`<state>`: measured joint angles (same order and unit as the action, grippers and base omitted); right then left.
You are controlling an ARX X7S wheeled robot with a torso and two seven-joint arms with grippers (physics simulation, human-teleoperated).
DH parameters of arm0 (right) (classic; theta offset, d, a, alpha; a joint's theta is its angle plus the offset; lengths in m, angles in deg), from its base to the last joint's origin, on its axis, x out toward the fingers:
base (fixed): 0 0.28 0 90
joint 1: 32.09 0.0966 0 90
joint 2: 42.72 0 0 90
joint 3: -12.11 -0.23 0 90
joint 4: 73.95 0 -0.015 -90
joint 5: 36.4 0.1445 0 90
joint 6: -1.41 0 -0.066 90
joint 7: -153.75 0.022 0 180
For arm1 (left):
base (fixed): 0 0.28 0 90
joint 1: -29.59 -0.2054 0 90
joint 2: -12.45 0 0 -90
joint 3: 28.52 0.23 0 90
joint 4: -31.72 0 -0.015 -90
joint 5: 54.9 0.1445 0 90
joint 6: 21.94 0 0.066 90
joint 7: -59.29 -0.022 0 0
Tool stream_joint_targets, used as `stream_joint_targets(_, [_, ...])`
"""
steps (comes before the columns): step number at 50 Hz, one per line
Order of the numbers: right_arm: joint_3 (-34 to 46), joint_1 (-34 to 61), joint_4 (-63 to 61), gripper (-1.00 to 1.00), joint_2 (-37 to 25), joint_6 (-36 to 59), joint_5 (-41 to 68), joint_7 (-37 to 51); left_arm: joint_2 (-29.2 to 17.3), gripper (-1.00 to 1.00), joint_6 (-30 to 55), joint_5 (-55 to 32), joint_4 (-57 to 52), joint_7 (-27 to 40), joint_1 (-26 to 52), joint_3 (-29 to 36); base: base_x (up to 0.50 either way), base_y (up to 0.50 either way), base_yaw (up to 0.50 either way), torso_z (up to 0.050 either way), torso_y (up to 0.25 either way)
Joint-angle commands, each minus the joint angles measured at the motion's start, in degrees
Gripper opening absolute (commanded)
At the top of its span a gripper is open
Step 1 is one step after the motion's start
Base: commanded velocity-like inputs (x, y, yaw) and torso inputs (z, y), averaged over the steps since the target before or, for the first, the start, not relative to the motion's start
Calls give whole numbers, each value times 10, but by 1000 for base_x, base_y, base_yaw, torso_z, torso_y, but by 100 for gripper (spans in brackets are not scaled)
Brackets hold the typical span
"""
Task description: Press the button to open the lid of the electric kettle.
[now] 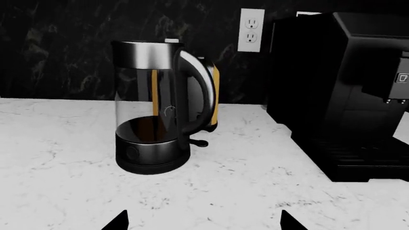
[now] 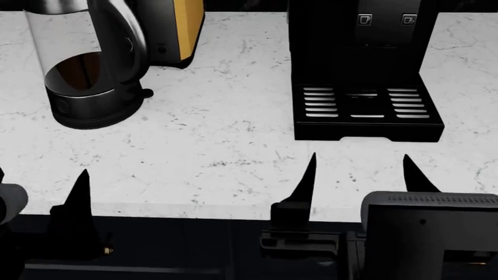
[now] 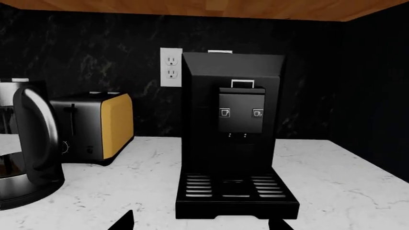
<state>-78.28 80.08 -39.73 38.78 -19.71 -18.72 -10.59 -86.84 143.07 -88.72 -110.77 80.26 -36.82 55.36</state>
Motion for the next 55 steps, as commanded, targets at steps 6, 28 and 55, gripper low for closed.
stream_joint_targets(6, [-8,-2,-19,100,-4,20,25,11,6,100,118,-59,-50,36,58,-26,329,47,0,0,0])
stream_joint_targets(28, [-13,11,-40,100,-23,38,86,63,-9,100,129,-179,-43,125,73,-40,422,41,0,0,0])
stream_joint_targets(55, [-22,8,-30,100,-59,2,185,129,-63,100,122,-630,172,564,308,0,133,15,0,0,1])
